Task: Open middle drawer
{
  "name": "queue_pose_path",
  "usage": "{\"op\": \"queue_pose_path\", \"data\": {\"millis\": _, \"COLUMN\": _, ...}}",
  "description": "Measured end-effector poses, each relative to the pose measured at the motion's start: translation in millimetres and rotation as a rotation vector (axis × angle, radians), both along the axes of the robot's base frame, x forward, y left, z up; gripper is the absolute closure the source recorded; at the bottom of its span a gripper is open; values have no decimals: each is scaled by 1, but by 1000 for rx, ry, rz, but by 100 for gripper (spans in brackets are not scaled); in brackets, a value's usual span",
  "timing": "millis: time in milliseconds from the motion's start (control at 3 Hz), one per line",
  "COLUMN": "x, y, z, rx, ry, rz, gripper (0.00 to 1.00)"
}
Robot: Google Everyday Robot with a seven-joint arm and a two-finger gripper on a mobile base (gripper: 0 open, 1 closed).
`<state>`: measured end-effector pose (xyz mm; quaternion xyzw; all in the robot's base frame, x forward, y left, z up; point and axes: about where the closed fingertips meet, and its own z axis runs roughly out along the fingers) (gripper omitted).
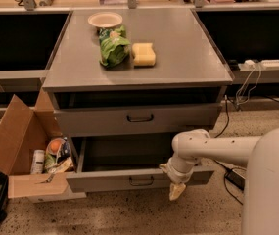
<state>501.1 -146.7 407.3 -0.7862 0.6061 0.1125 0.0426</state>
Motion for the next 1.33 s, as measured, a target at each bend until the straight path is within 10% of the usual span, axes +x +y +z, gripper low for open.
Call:
{"op": "queue_pose_path", "data": {"millis": 667, "x": -1, "y": -1, "z": 7, "rx": 1, "ry": -1, "rz": 0, "gripper": 95}}
{"op": "queue_pose_path", "data": {"millis": 1333, "x": -15, "y": -4, "z": 10, "rx": 7, "ry": 5, "rz": 6, "gripper": 75}}
